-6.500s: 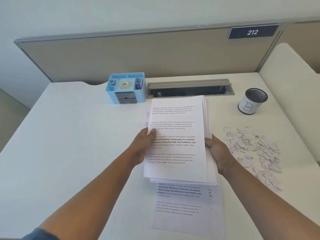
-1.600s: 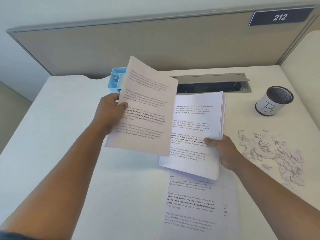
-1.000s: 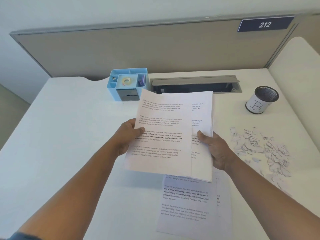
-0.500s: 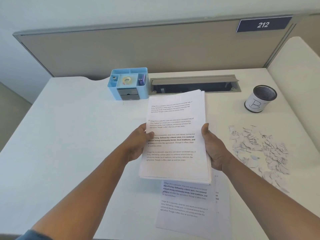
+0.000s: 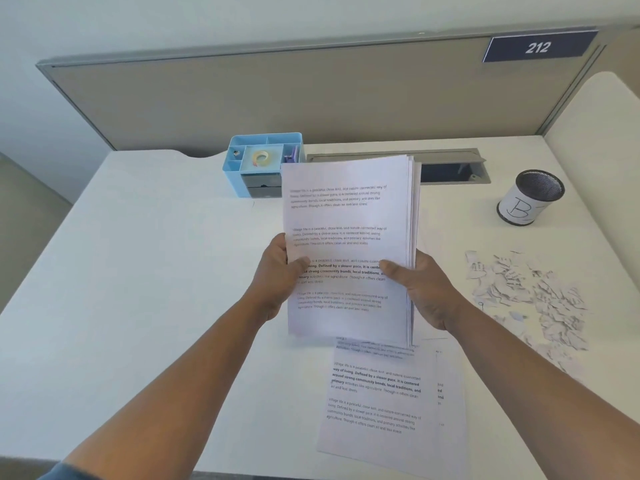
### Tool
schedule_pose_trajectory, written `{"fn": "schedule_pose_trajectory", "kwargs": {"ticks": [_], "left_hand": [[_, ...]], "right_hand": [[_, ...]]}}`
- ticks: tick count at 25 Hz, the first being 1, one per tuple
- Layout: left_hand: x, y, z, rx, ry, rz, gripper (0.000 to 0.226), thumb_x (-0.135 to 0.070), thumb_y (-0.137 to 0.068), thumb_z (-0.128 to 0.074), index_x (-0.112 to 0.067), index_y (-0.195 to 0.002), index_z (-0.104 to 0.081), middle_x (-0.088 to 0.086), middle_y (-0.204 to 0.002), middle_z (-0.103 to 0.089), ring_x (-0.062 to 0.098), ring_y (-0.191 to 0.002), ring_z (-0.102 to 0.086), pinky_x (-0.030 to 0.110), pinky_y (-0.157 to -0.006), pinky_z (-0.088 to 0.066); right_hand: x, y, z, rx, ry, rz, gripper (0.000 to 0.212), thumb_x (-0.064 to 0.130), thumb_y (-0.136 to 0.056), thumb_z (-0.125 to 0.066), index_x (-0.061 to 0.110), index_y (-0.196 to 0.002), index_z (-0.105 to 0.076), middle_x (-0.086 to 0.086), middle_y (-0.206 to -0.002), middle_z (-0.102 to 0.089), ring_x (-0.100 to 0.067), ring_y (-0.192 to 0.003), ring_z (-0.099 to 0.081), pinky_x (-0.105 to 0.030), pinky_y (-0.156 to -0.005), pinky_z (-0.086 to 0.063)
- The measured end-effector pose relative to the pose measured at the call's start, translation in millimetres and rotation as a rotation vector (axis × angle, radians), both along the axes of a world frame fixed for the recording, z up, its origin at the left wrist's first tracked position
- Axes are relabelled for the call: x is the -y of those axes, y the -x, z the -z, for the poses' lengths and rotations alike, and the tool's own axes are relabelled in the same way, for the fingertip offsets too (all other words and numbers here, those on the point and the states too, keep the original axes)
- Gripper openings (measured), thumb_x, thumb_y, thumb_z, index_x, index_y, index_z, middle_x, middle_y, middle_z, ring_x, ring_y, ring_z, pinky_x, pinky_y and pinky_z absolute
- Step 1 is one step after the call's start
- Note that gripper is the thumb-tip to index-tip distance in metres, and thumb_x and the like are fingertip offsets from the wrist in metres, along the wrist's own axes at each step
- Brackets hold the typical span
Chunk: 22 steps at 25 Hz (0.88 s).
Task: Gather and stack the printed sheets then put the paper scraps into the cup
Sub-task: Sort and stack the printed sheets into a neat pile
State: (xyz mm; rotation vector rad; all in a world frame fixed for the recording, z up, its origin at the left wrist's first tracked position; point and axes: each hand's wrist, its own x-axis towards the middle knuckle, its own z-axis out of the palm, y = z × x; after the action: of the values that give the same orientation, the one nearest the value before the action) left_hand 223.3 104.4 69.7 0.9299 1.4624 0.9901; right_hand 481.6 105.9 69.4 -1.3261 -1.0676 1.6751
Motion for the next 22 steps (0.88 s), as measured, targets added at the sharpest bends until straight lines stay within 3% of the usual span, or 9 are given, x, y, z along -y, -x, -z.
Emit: {"fn": "schedule_pose_trajectory", "kwargs": {"ticks": [4,7,14,18,22], "left_hand": [[1.6,-2.1,-8.9,0.037,-0.131,-0.072,0.034,0.008,-0.098,-0.051,-0.018,-0.12,-0.057,0.002,-0.117,-0.074,0.022,-0.11,-0.071,0.035,-0.088,-0.06],[9.0,-4.4,-3.7,0.131,-0.172,-0.073,0.041,0.0,-0.087,-0.05,-0.01,-0.125,-0.059,0.011,-0.121,-0.072,0.027,-0.108,-0.07,0.035,-0.084,-0.059],[13.2,-8.3,1.1,0.24,-0.137,-0.118,0.041,-0.006,-0.075,-0.048,-0.011,-0.11,-0.068,0.009,-0.106,-0.075,0.024,-0.096,-0.071,0.036,-0.078,-0.059],[17.8,-14.5,5.5,0.233,-0.103,-0.114,0.038,-0.006,-0.071,-0.049,-0.013,-0.1,-0.072,0.002,-0.094,-0.077,0.018,-0.086,-0.072,0.028,-0.07,-0.058],[16.3,-11.8,10.5,0.173,-0.096,-0.063,0.039,-0.004,-0.072,-0.053,-0.011,-0.104,-0.074,0.002,-0.098,-0.078,0.017,-0.089,-0.073,0.027,-0.074,-0.058]], "right_hand": [[-3.4,7.1,-9.0,0.033,-0.104,-0.01,0.019,0.016,-0.097,-0.069,0.022,-0.114,-0.073,0.009,-0.112,-0.077,-0.009,-0.11,-0.071,-0.028,-0.098,-0.052],[-1.0,9.7,-1.5,0.063,-0.119,-0.013,0.021,0.01,-0.096,-0.07,0.022,-0.113,-0.074,0.007,-0.111,-0.078,-0.013,-0.109,-0.072,-0.033,-0.097,-0.055],[-0.8,13.1,7.1,0.09,-0.104,-0.011,0.029,-0.001,-0.093,-0.069,0.026,-0.102,-0.074,0.005,-0.105,-0.079,-0.02,-0.103,-0.074,-0.043,-0.096,-0.058],[1.2,10.3,17.6,0.101,-0.068,-0.008,0.027,0.004,-0.091,-0.074,0.024,-0.108,-0.073,0.001,-0.11,-0.078,-0.024,-0.107,-0.073,-0.053,-0.101,-0.055],[3.4,8.3,21.8,0.069,-0.059,-0.03,0.042,0.018,-0.08,-0.082,0.02,-0.12,-0.07,0.001,-0.115,-0.077,-0.024,-0.111,-0.071,-0.055,-0.103,-0.053]]}}
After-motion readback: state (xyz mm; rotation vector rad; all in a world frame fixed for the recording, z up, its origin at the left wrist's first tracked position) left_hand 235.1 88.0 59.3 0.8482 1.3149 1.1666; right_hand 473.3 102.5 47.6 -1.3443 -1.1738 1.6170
